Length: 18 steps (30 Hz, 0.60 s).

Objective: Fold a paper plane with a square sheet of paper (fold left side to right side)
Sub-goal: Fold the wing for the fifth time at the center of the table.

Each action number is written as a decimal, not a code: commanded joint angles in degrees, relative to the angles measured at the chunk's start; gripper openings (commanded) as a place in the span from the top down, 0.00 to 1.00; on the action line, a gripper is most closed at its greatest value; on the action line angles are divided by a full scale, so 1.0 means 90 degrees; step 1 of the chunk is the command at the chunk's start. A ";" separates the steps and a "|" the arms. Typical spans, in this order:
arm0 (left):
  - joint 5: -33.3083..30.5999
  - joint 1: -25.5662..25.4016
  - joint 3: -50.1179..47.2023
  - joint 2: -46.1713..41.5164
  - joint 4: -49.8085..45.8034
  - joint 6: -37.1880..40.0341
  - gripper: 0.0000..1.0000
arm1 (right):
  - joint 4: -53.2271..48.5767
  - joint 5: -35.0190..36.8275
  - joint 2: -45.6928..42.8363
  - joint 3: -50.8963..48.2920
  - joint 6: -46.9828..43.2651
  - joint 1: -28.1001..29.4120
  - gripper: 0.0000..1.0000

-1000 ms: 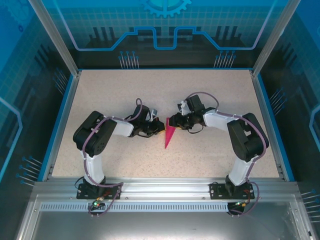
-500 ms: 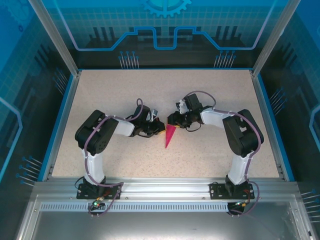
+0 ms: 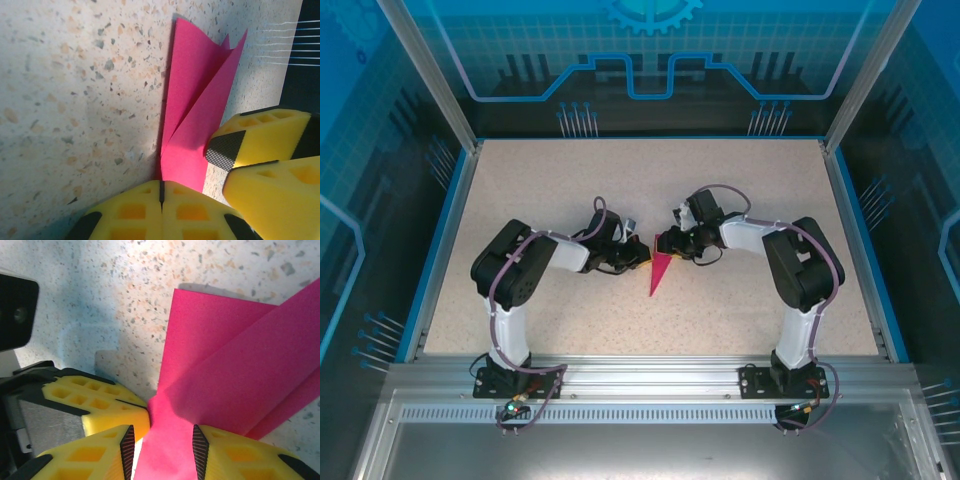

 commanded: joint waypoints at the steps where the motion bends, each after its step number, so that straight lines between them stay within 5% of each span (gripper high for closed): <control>1: 0.0027 0.0060 0.0128 0.0167 -0.0113 0.0150 1.00 | -0.0236 0.0144 0.0107 0.0088 -0.0124 0.0092 0.62; 18: 0.0108 0.0064 0.0109 0.0152 0.0043 0.0053 1.00 | -0.0248 0.0344 0.0107 -0.0219 -0.0063 0.0065 0.62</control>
